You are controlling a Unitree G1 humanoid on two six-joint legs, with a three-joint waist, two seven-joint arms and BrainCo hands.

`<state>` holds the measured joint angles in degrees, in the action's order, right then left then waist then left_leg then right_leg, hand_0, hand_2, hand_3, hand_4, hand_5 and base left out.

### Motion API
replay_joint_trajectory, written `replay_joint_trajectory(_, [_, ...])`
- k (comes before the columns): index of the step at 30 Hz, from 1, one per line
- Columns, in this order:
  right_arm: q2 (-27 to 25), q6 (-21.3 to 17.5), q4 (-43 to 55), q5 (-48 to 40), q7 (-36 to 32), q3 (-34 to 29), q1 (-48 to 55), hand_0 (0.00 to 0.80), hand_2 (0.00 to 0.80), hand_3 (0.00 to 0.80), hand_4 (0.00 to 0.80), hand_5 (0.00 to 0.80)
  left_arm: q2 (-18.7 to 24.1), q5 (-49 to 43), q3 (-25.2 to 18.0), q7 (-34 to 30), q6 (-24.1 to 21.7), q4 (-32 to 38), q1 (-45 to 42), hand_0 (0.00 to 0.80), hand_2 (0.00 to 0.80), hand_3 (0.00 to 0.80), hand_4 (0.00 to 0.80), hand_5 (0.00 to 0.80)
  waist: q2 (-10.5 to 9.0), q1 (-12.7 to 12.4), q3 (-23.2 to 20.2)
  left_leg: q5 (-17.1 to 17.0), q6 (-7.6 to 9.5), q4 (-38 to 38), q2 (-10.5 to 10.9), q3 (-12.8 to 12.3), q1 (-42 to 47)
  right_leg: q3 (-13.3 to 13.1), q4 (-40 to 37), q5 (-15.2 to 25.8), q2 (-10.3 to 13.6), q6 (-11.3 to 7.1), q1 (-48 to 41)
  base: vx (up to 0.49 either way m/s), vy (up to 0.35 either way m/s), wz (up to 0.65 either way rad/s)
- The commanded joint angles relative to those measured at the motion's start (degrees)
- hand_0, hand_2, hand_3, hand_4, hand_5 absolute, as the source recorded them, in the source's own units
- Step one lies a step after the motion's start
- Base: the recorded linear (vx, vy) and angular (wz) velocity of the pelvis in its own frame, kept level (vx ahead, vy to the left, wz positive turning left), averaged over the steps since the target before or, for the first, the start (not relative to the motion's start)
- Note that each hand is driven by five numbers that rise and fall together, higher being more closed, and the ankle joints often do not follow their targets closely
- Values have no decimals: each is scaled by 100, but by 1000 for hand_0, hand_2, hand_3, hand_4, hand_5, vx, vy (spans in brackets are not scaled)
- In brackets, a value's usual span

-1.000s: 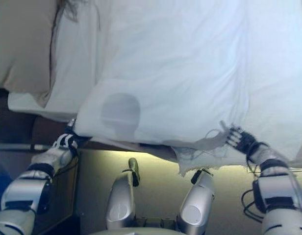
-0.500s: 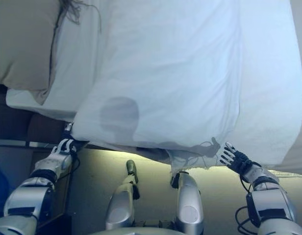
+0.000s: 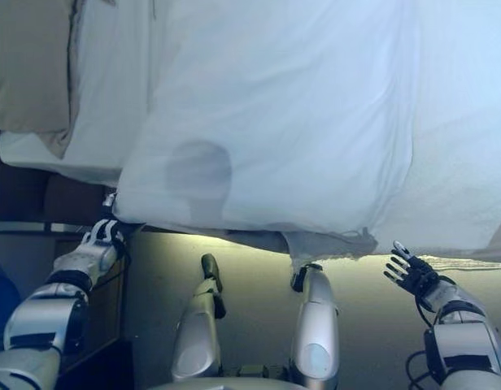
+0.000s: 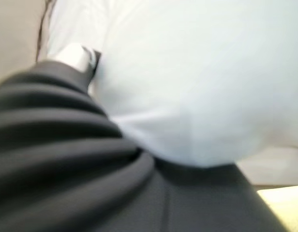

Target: Make the bed neatly

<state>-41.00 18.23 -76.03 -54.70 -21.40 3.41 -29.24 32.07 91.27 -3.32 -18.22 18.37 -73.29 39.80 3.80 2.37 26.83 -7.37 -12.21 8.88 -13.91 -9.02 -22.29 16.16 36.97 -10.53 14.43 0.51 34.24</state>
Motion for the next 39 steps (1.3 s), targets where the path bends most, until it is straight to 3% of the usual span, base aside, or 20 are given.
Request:
replay_joint_trajectory(1, [-295, -39, -109, -163, -101, 290, -277, 0, 0, 0, 0, 0, 1805, 702, -544, 0, -714, -324, 248, 800, 800, 800, 800, 800, -82, -132, 144, 819, 468, 1130, 138, 30, -431, -473, -833, 573, 403, -704, -343, -98, 84, 6])
replay_joint_trajectory(10, [-502, -58, 39, -137, -469, 509, -598, 0, 0, 0, 0, 0, 1680, 659, -174, 100, -341, -474, 521, 800, 800, 800, 800, 800, -175, -87, 296, 1232, 624, 2071, 139, 104, -1275, -718, -521, 627, 463, -725, 279, -76, 95, 4])
replay_joint_trajectory(11, [-535, -69, 62, -163, -481, 527, -618, 0, 0, 0, 0, 0, 1673, 674, -146, 103, -329, -493, 519, 800, 800, 800, 800, 800, -178, -83, 293, 1393, 586, 2175, 137, 156, -1311, -789, -429, 507, 451, -783, 319, -4, 106, 0])
replay_joint_trajectory(17, [-776, -27, 139, -159, -475, 575, -769, 0, 0, 0, 0, 0, 1602, 650, -68, 79, -132, -556, 400, 800, 800, 800, 800, 800, -191, -48, 295, 1614, 615, 2688, 101, 165, -1905, -1012, -47, 483, 458, -792, 921, -63, 127, -9])
replay_joint_trajectory(25, [-875, 55, 172, -179, -639, 701, -923, 0, 0, 0, 0, 0, 1400, 689, 165, 89, -197, -440, 402, 791, 791, 791, 791, 791, -236, -47, 294, 1894, 655, 3276, 79, 248, -2487, -1209, 339, 467, 452, -800, 1476, -53, 84, -9])
replay_joint_trajectory(26, [-889, 65, 165, -181, -661, 709, -949, 0, 0, 0, 0, 0, 1391, 693, 171, 64, -151, -441, 401, 188, 188, 188, 188, 188, -236, -52, 294, 1917, 642, 3310, 80, 251, -2511, -1215, 348, 462, 455, -807, 1493, -19, 38, -3])
replay_joint_trajectory(27, [-904, 70, 159, -179, -680, 722, -980, 0, 0, 0, 0, 0, 1385, 668, 181, 41, -78, -453, 404, 0, 0, 0, 0, 0, -234, -50, 294, 1935, 634, 3351, 80, 255, -2539, -1221, 362, 461, 456, -811, 1511, -18, 38, -2])
replay_joint_trajectory(39, [-745, -58, 158, -248, -847, 811, -1055, 0, 0, 0, 0, 0, 1180, 125, 420, -119, 431, -593, 261, 0, 0, 0, 0, 0, -230, -57, 293, 1884, 571, 3265, 72, 263, -2482, -1172, 301, 488, 420, -828, 1450, 5, -9, -1])
